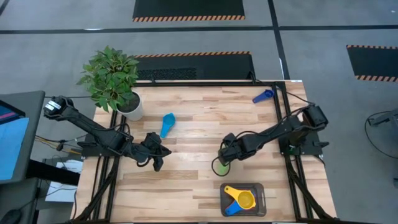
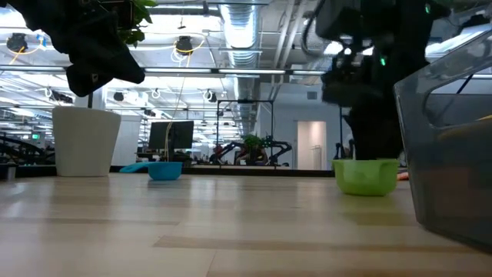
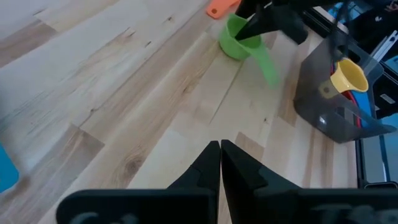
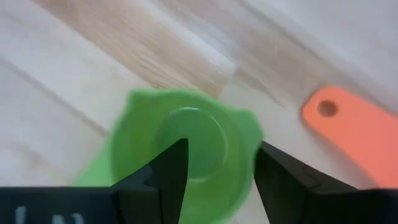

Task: Nest measuring cups in basket
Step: Stack the green measuring cup on top of the yellow measuring cup in the black bin

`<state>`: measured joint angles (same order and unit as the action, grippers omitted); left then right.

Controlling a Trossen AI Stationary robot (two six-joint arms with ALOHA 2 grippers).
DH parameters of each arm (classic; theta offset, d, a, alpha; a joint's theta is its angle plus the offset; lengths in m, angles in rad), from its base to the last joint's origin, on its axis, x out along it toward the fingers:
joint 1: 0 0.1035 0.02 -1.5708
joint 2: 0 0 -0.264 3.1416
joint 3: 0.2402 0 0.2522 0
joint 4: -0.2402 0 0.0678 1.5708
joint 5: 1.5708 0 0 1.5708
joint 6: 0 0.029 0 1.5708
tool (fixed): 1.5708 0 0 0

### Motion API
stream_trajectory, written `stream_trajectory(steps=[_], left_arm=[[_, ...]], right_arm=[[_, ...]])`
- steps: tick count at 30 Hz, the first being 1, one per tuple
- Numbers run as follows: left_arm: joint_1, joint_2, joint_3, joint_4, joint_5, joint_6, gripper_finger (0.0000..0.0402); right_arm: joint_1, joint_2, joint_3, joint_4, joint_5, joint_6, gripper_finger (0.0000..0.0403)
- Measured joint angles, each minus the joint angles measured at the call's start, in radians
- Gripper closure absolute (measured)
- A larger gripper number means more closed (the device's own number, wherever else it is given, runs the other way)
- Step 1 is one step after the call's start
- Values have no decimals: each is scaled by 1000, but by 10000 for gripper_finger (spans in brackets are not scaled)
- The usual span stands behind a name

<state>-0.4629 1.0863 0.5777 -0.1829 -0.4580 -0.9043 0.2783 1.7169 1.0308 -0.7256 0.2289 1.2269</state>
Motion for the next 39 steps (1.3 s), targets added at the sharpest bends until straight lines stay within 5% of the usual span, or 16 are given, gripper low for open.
stream_trajectory(steps=[8,12,15,20,25,39], left_arm=[[0,0,0,1,0,-2,401],[0,0,0,0,0,2,402],[0,0,0,-1,0,2,401],[0,0,0,-1,0,2,401],[0,0,0,-2,0,2,402],[0,0,0,0,-1,-18,402]], right_arm=[[4,-54,126,-187,-18,-19,217],[4,-64,162,-251,63,-115,222],[-13,-71,170,-194,85,-331,223],[-46,-67,169,-126,-25,-832,220],[-89,-67,169,-96,-87,-1092,222],[-124,58,168,-37,-200,-1265,238]])
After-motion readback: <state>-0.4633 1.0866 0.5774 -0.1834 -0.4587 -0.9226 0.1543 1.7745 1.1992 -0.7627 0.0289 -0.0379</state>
